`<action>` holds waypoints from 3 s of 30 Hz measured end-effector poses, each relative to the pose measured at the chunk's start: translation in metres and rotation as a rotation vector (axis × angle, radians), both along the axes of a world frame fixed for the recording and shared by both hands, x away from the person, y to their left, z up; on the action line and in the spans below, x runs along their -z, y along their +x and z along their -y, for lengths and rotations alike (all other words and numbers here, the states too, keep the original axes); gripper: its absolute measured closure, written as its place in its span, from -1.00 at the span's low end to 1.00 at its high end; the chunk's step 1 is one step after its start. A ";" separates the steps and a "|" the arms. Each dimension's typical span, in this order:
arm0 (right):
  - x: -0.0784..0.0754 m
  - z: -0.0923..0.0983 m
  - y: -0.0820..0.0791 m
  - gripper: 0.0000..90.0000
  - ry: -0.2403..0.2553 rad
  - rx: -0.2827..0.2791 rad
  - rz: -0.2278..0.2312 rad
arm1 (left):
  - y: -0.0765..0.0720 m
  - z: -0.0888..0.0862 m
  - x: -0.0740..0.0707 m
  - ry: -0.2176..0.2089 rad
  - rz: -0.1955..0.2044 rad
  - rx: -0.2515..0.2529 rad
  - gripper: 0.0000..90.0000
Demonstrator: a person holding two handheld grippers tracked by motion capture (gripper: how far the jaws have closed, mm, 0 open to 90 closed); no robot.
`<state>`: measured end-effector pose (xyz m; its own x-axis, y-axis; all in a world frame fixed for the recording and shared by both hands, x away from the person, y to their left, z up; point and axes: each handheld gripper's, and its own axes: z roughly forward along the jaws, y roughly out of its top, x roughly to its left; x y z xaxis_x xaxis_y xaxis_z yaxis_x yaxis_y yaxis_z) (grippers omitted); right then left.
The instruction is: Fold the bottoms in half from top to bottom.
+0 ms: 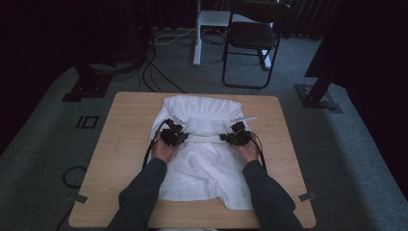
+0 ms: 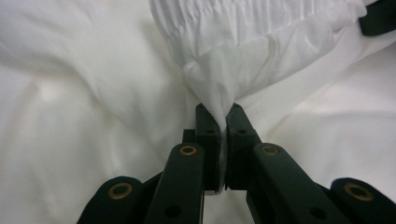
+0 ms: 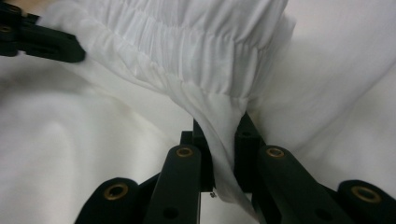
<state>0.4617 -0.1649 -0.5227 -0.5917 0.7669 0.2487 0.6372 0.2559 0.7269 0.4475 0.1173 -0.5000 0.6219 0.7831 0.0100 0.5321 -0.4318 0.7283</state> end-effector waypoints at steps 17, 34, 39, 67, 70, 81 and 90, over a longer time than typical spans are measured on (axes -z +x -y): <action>-0.067 0.022 -0.086 0.86 -0.005 -0.114 0.265 | -0.086 -0.008 -0.054 -0.091 0.158 0.150 0.90; 0.024 0.013 -0.124 0.18 -0.054 -0.172 0.044 | -0.113 -0.025 0.040 -0.039 -0.061 0.147 0.39; -0.003 0.027 -0.131 -0.20 0.024 -0.188 0.129 | -0.111 -0.038 0.013 -0.126 -0.015 0.138 0.24; 0.006 0.036 -0.084 0.53 -0.036 -0.033 0.062 | -0.093 -0.002 0.033 -0.107 -0.068 0.282 0.85; 0.000 0.033 -0.086 0.49 -0.018 -0.039 0.082 | -0.098 0.001 0.037 -0.089 -0.085 0.322 0.81; 0.018 -0.003 -0.136 0.55 -0.145 -0.254 0.065 | -0.111 -0.006 0.048 -0.073 -0.120 0.312 0.73; 0.021 0.001 -0.132 0.23 -0.133 -0.264 0.061 | -0.103 -0.010 0.022 -0.052 -0.034 0.254 0.42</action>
<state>0.3297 -0.1662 -0.5432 -0.7859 0.6077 0.1141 0.4920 0.5028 0.7107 0.3444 0.1270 -0.5222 0.7979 0.6007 -0.0501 0.4357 -0.5173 0.7366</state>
